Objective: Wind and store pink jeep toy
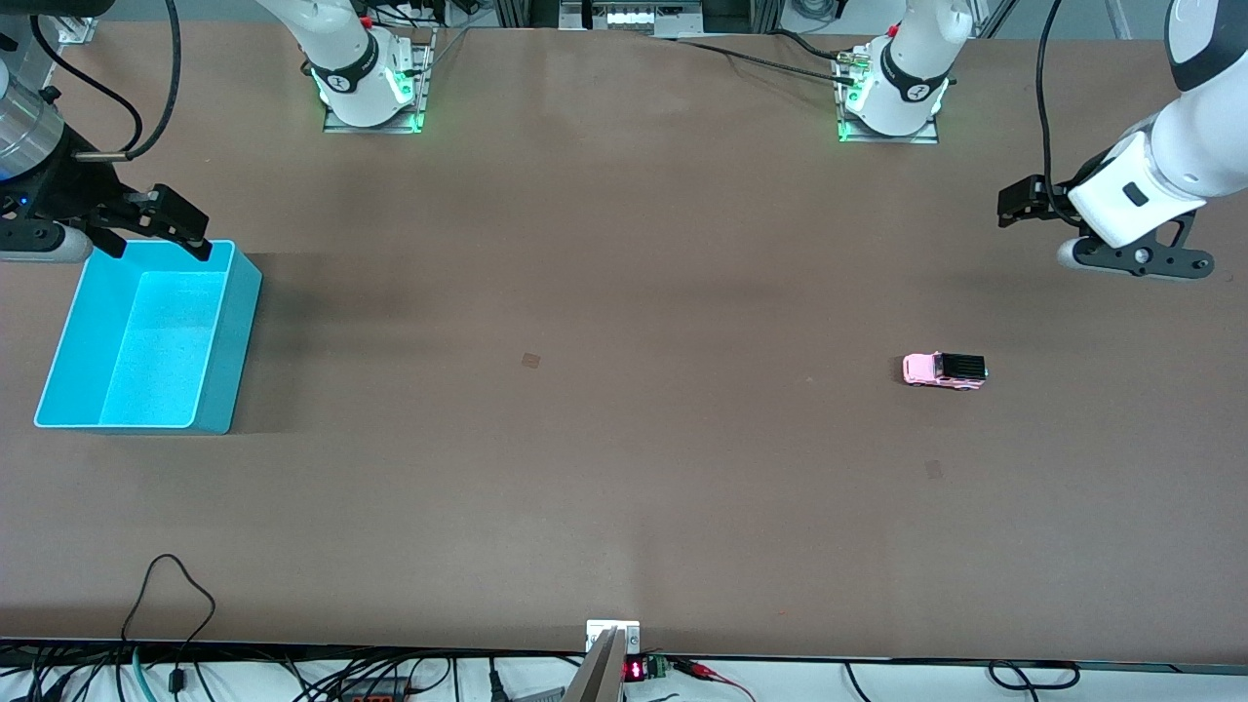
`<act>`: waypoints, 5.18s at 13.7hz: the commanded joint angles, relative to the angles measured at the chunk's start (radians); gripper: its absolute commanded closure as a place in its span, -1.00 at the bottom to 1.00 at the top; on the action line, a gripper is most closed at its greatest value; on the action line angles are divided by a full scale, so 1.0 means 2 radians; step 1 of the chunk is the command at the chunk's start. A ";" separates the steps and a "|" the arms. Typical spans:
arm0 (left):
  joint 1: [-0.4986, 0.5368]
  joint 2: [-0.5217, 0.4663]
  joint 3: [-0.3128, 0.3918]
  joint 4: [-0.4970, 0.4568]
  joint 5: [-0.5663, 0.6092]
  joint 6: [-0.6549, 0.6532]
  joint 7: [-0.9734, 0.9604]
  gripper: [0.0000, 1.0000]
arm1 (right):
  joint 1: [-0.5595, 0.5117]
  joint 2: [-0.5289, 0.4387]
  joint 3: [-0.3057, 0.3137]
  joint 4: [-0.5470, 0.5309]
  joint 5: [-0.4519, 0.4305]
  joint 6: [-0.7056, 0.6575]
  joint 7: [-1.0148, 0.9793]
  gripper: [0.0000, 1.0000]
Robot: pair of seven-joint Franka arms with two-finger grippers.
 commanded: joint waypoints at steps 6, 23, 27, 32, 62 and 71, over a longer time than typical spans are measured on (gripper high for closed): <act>0.025 0.030 0.000 -0.027 0.013 0.021 0.317 -1.00 | -0.003 -0.009 0.002 -0.007 0.006 0.001 -0.007 -1.00; 0.061 0.185 0.000 -0.204 0.061 0.487 0.691 -1.00 | -0.003 -0.009 0.002 -0.007 0.006 0.000 -0.007 -1.00; 0.061 0.198 -0.001 -0.219 0.061 0.525 0.693 -1.00 | -0.003 -0.009 0.002 -0.007 0.006 0.000 -0.007 -1.00; 0.060 0.212 -0.003 -0.217 0.061 0.528 0.693 -0.15 | -0.004 -0.009 0.002 -0.007 0.006 -0.001 -0.007 -1.00; 0.247 0.287 0.002 -0.144 0.061 0.522 0.935 0.49 | -0.003 -0.009 0.002 -0.007 0.006 -0.001 -0.007 -1.00; 0.237 0.254 -0.014 -0.114 0.060 0.438 0.937 -1.00 | -0.003 -0.009 0.002 -0.008 0.006 0.000 -0.007 -1.00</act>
